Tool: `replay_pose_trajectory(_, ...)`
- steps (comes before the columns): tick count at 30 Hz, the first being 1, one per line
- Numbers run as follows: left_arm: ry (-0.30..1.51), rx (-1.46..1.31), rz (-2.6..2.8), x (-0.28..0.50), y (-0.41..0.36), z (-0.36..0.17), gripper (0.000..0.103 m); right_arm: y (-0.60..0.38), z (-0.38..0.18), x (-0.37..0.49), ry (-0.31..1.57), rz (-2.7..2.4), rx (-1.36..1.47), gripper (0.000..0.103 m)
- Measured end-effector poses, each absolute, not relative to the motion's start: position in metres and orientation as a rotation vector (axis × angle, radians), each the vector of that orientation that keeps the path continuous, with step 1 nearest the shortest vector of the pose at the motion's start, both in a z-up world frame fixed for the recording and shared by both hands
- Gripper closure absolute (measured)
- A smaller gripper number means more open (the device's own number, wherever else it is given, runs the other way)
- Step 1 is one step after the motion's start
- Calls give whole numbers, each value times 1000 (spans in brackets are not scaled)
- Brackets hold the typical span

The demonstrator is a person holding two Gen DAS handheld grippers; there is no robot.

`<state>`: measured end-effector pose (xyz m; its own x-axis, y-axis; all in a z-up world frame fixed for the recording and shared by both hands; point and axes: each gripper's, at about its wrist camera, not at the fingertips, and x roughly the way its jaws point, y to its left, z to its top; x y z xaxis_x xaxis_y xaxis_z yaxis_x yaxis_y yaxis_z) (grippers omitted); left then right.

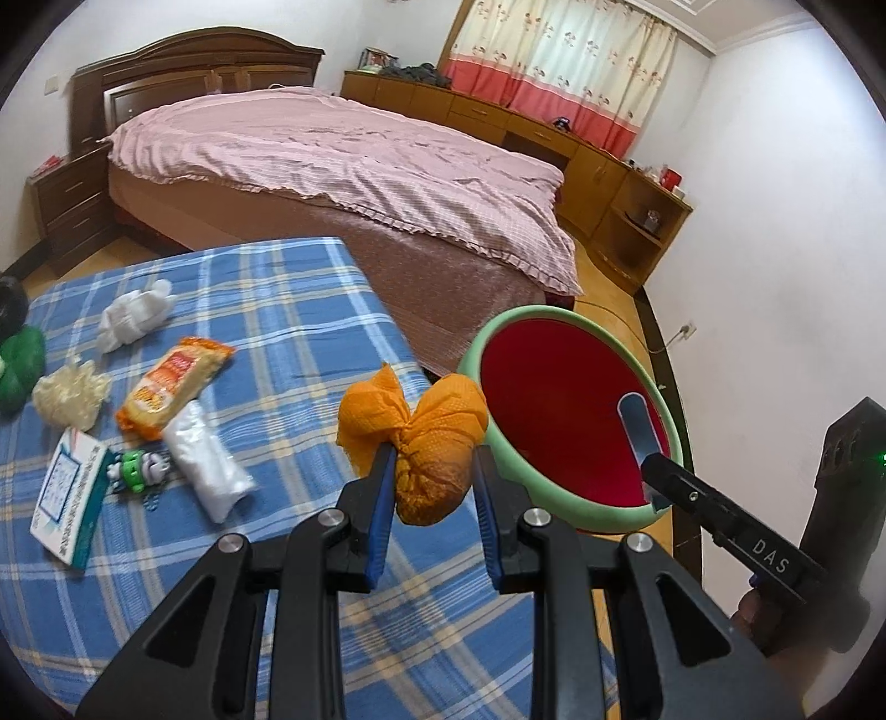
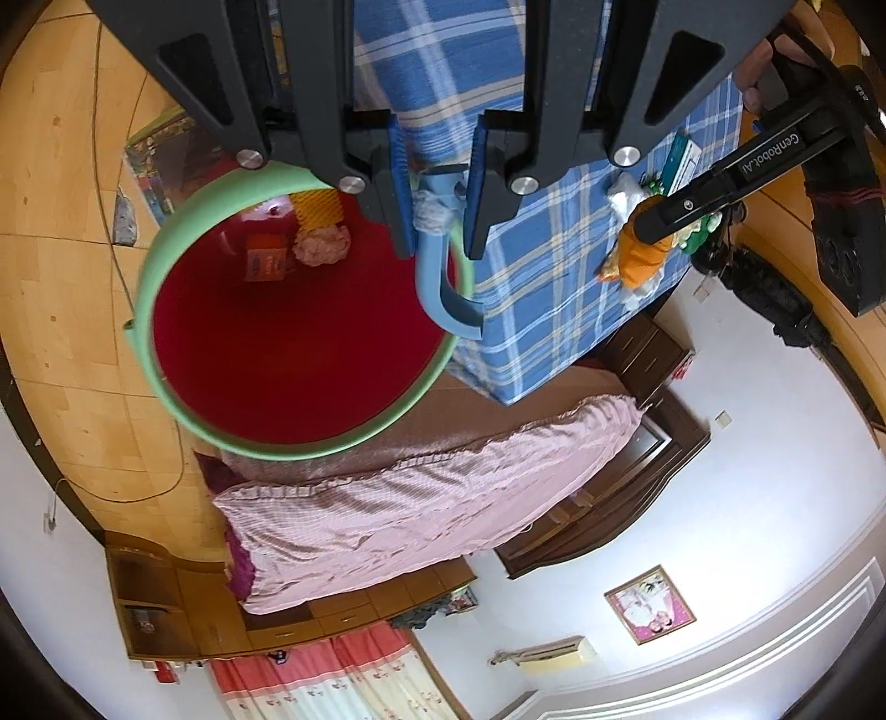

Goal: Collect trash
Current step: 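Carry both items over the red bucket and open both tools to drop them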

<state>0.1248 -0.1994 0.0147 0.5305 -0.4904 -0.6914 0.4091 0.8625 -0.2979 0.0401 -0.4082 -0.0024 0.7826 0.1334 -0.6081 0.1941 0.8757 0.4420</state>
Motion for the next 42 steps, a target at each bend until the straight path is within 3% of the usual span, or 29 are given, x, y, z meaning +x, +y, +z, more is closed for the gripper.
replay_pose_trajectory(33, 970, 6, -688, 148, -312, -34, 76, -495, -34, 37, 707, -239, 576, 83)
replay_pose_trajectory(42, 964, 4, -688, 150, -313, -35, 56, -493, -39, 43, 708, -252, 560, 82)
